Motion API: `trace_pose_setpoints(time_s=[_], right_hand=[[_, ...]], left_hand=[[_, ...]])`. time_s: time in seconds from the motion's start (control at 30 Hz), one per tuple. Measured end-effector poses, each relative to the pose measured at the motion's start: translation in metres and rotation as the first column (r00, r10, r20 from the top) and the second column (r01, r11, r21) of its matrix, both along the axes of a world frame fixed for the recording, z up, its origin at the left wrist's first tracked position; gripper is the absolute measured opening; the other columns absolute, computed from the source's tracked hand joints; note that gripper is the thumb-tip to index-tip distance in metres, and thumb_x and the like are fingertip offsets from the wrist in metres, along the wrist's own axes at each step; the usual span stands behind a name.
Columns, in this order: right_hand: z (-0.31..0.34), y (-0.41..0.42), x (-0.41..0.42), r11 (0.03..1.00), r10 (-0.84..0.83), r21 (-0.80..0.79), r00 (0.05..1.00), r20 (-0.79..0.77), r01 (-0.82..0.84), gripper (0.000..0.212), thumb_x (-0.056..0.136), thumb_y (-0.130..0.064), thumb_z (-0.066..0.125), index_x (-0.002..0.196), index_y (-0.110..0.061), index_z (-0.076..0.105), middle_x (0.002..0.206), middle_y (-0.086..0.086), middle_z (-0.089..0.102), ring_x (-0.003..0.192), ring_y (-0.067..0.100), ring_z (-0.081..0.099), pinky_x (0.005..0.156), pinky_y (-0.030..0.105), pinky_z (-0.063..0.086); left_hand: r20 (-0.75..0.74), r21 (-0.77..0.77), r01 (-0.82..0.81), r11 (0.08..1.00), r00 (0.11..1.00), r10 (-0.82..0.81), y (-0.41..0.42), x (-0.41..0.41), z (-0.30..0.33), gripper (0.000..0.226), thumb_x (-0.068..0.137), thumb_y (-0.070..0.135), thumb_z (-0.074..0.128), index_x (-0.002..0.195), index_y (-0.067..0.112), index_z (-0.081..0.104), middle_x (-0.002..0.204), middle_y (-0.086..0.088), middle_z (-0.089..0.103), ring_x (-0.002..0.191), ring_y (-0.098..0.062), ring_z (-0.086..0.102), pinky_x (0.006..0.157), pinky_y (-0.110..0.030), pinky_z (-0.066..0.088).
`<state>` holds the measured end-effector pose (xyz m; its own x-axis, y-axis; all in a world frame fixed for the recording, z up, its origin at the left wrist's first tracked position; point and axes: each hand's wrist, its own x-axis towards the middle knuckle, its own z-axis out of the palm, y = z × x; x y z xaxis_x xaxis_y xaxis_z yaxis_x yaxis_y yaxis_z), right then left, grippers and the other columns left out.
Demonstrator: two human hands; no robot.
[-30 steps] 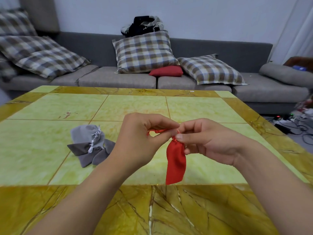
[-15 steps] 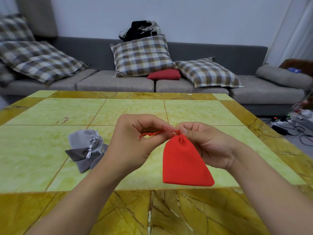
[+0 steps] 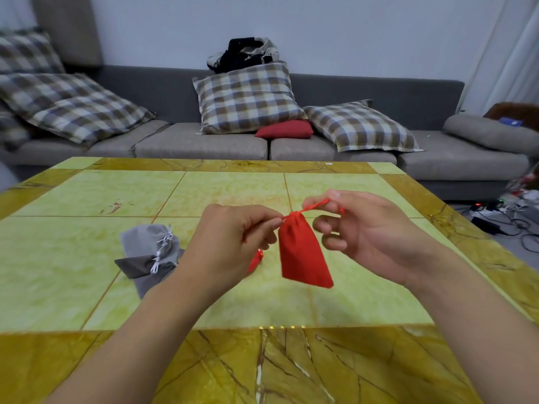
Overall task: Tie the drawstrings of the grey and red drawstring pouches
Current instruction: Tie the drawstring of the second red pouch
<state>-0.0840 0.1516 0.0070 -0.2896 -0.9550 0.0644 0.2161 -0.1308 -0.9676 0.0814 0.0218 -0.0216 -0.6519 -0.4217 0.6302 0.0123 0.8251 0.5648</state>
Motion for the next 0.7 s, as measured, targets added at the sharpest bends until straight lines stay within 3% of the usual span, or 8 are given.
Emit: trace_pose_setpoints(time_s=[0.1,0.2,0.3,0.43,0.5,0.6,0.7], right_hand=[[-0.001,-0.003,0.007,0.995,0.091,-0.071,0.941,0.326,-0.072,0.022,0.094,-0.027,0.047,0.077,-0.013,0.048,0.091,0.005,0.068,0.053,0.007,0.047,0.042,0.016,0.032],[-0.002,-0.007,0.009,0.989,0.136,-0.107,0.903,0.407,-0.100,0.022,0.098,-0.023,0.044,0.078,-0.013,0.045,0.072,0.000,0.049,0.048,0.005,0.035,0.041,0.013,0.030],[0.002,-0.005,0.005,0.999,0.024,-0.052,0.976,0.218,-0.013,0.024,0.101,-0.018,0.043,0.078,-0.013,0.043,0.068,-0.001,0.039,0.051,0.007,0.027,0.041,0.015,0.030],[-0.003,-0.006,0.011,0.998,-0.065,0.005,0.983,-0.171,0.067,0.025,0.103,-0.016,0.045,0.078,-0.010,0.045,0.065,0.004,0.040,0.054,0.013,0.032,0.045,0.020,0.036],[-0.008,-0.007,0.016,0.992,-0.093,0.050,0.924,-0.371,0.120,0.016,0.102,-0.017,0.050,0.088,-0.008,0.050,0.066,0.008,0.042,0.055,0.015,0.039,0.047,0.022,0.039],[-0.011,-0.010,0.020,0.986,-0.099,0.052,0.807,-0.582,0.158,0.009,0.100,-0.020,0.055,0.103,-0.012,0.059,0.061,0.004,0.047,0.054,0.016,0.046,0.050,0.031,0.043],[-0.010,-0.008,0.019,0.988,-0.110,-0.009,0.657,-0.745,0.156,0.020,0.096,-0.032,0.060,0.091,-0.017,0.072,0.060,0.011,0.056,0.050,0.021,0.051,0.051,0.043,0.046]], left_hand=[[0.020,0.058,0.025,0.998,0.999,-0.027,0.002,-0.001,0.004,0.016,0.094,0.014,0.062,0.085,0.017,0.074,0.059,0.006,0.066,0.051,-0.010,0.061,0.052,-0.029,0.052],[-0.002,0.077,0.033,0.996,0.999,-0.033,0.000,0.002,0.009,0.017,0.093,0.016,0.063,0.080,0.020,0.073,0.057,0.005,0.064,0.049,-0.011,0.059,0.049,-0.022,0.048],[0.009,0.156,0.061,0.986,0.998,-0.063,-0.002,0.002,0.011,0.026,0.092,0.010,0.065,0.073,0.028,0.069,0.056,0.009,0.063,0.049,-0.008,0.060,0.052,-0.024,0.051],[0.060,0.347,0.108,0.932,0.989,-0.137,0.002,0.000,0.007,0.026,0.097,0.013,0.057,0.074,0.018,0.068,0.057,0.008,0.057,0.050,-0.006,0.051,0.050,-0.023,0.042],[0.084,0.464,0.151,0.873,0.973,-0.213,0.004,0.000,0.005,0.029,0.100,0.020,0.052,0.074,0.018,0.065,0.059,0.006,0.053,0.053,-0.008,0.045,0.052,-0.023,0.038],[0.065,0.520,0.162,0.838,0.972,-0.228,0.005,-0.002,0.005,0.036,0.099,0.033,0.053,0.065,0.023,0.058,0.065,0.000,0.048,0.061,-0.016,0.042,0.060,-0.032,0.037],[-0.044,0.598,0.201,0.776,0.975,-0.219,0.007,-0.004,0.005,0.034,0.090,0.037,0.060,0.060,0.022,0.057,0.084,0.003,0.060,0.072,-0.014,0.050,0.064,-0.029,0.039]])
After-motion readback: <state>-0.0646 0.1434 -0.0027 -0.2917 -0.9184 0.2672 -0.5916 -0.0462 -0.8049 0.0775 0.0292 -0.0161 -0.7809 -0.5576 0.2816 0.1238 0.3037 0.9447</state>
